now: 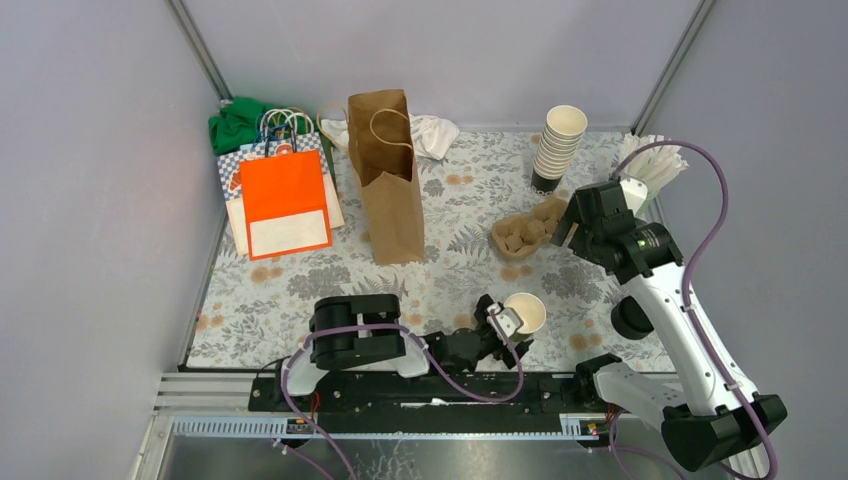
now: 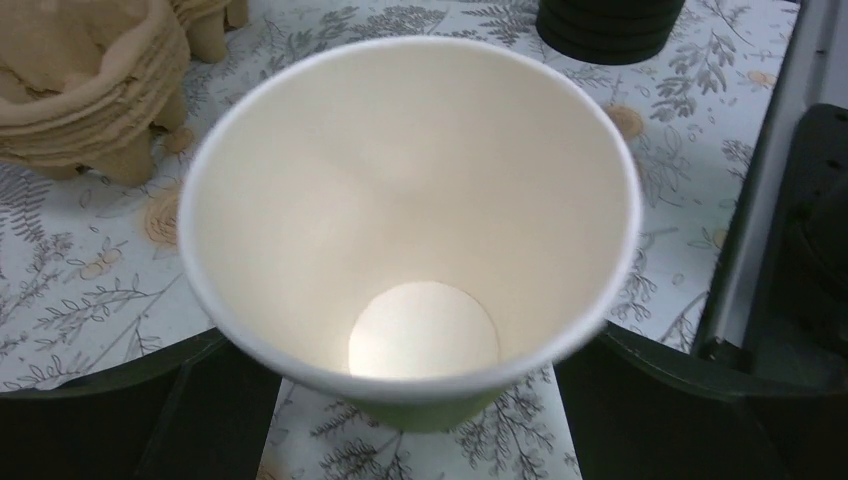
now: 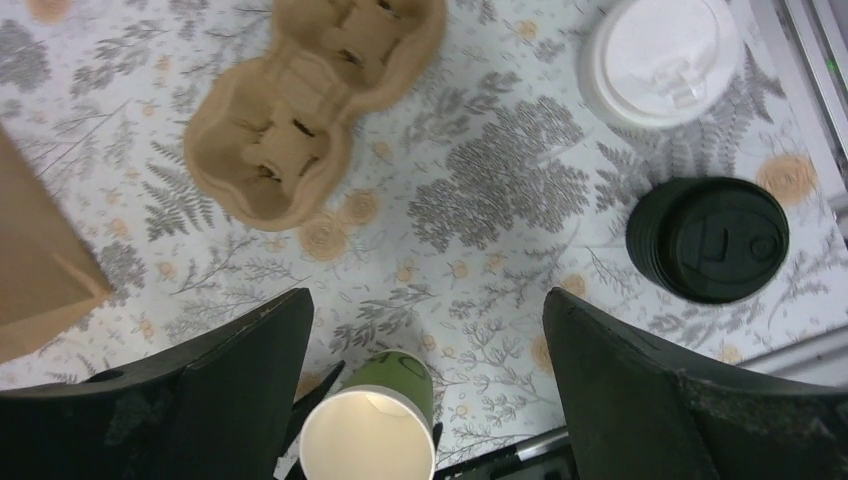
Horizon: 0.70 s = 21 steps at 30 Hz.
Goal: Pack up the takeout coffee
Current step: Pick up the coffee cup from the center of the board.
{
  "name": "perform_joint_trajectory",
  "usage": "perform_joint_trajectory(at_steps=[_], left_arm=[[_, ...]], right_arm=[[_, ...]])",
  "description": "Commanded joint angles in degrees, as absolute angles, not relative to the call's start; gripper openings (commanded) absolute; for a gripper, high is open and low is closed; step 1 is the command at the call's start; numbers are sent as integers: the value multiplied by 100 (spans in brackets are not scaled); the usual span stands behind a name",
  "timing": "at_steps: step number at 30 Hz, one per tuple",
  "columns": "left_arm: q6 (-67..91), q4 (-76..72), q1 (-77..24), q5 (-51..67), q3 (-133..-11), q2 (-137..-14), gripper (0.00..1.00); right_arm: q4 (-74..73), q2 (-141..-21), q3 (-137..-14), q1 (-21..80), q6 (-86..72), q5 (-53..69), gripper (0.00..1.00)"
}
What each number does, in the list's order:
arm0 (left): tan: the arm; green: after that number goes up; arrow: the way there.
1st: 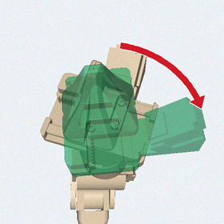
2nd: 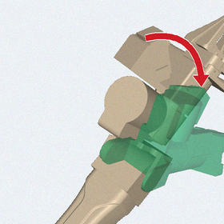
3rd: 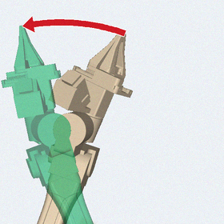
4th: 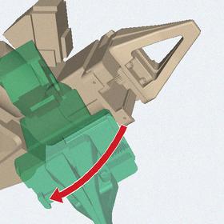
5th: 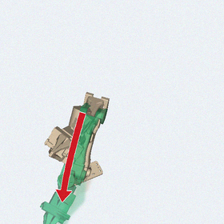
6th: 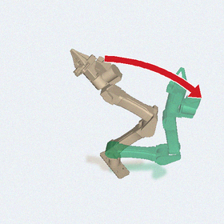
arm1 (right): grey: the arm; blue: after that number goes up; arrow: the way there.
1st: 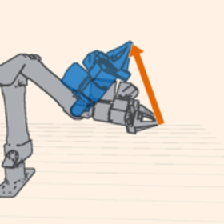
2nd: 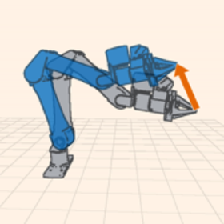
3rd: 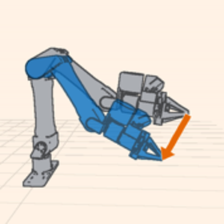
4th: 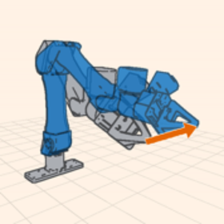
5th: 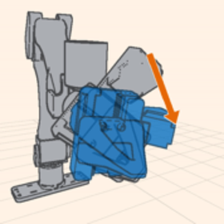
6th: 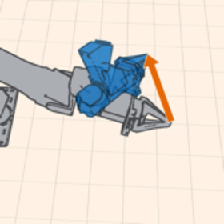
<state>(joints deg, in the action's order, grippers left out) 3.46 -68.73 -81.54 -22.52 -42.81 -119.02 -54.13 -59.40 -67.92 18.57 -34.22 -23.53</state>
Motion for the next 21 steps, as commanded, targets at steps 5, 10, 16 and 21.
perform_joint_trajectory(at_steps=[5,10,16,21], left_arm=[[369,-7313,-7876,-1934,-4649,-12174,99],[362,-7532,-7757,-1691,-4693,-12307,91],[358,-7694,-7587,-1746,-4519,-12250,80],[474,-7805,-7284,-1805,-4023,-11901,79]], right_arm=[[-6547,-5797,-6387,1629,-5022,-3359,100],[-6233,-5599,-6094,756,-4883,-3158,100],[-5972,-5599,-5933,-253,-4703,-2909,100],[-5874,-5571,-5724,-698,-4806,-2881,100]])
